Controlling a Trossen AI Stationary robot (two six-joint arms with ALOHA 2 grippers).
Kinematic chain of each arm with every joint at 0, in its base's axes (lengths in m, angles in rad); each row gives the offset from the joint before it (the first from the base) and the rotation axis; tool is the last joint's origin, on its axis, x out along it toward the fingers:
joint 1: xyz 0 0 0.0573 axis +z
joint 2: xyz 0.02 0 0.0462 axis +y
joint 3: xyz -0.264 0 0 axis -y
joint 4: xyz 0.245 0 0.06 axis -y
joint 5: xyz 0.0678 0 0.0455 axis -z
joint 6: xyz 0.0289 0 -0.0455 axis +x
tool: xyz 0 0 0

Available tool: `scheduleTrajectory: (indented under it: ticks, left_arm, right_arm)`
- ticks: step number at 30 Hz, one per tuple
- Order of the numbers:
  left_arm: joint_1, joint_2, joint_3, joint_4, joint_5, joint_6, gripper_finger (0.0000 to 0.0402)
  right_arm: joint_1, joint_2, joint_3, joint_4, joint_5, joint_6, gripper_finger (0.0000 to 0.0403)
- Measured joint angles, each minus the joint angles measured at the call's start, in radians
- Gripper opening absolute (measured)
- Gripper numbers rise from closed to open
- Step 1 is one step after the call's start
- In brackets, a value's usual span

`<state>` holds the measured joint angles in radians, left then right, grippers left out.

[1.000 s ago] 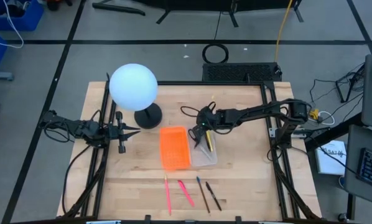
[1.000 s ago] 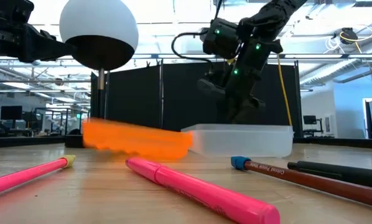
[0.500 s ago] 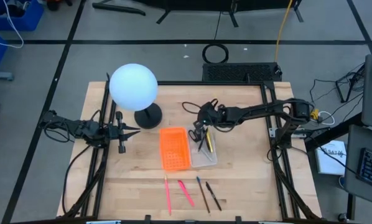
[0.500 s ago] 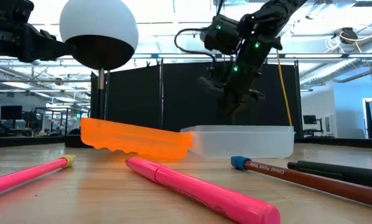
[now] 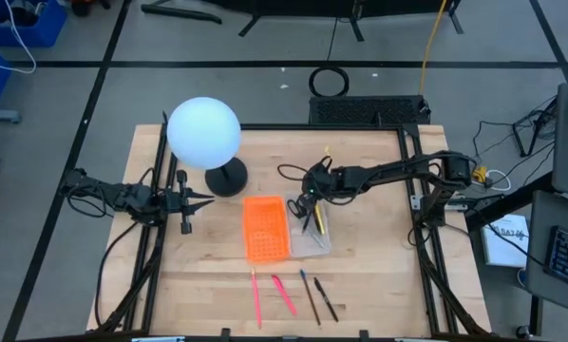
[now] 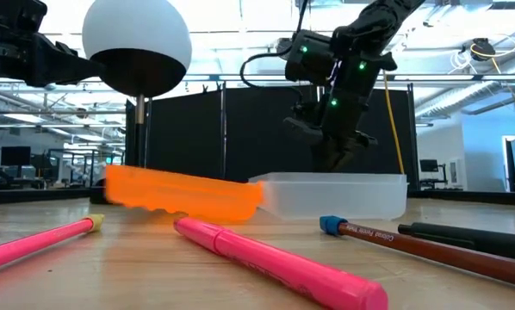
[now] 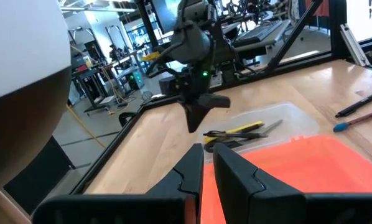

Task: Pick & place school supplies into a supply box
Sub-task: Adjust the orange bin

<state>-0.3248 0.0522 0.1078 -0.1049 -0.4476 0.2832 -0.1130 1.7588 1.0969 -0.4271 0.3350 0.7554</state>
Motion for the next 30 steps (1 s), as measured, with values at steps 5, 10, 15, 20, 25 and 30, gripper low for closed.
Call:
scheduleTrajectory:
  ticks: [5, 10, 15, 20, 25, 30]
  left_arm:
    - [0.000, 0.000, 0.000, 0.001, 0.001, 0.000, 0.0047]
    - [0.000, 0.000, 0.000, 0.001, 0.001, -0.001, 0.0047]
    - [0.000, 0.000, 0.000, 0.001, 0.001, -0.003, 0.0047]
    - [0.000, 0.000, 0.000, 0.001, 0.001, -0.004, 0.0047]
    - [0.000, 0.000, 0.000, 0.000, 0.001, -0.004, 0.0047]
    - [0.000, 0.000, 0.000, -0.001, 0.001, -0.003, 0.0047]
  right_arm:
    - [0.051, 0.000, 0.000, -0.010, 0.004, 0.050, 0.0000]
    - [0.093, 0.000, 0.002, -0.033, 0.009, 0.109, 0.0000]
    - [0.128, 0.000, 0.002, -0.046, 0.031, 0.154, 0.0000]
    - [0.152, 0.000, 0.002, -0.047, 0.032, 0.158, 0.0000]
    - [0.161, -0.029, 0.001, -0.049, 0.087, 0.085, 0.0000]
    - [0.168, -0.146, 0.001, -0.053, 0.102, 0.070, 0.0000]
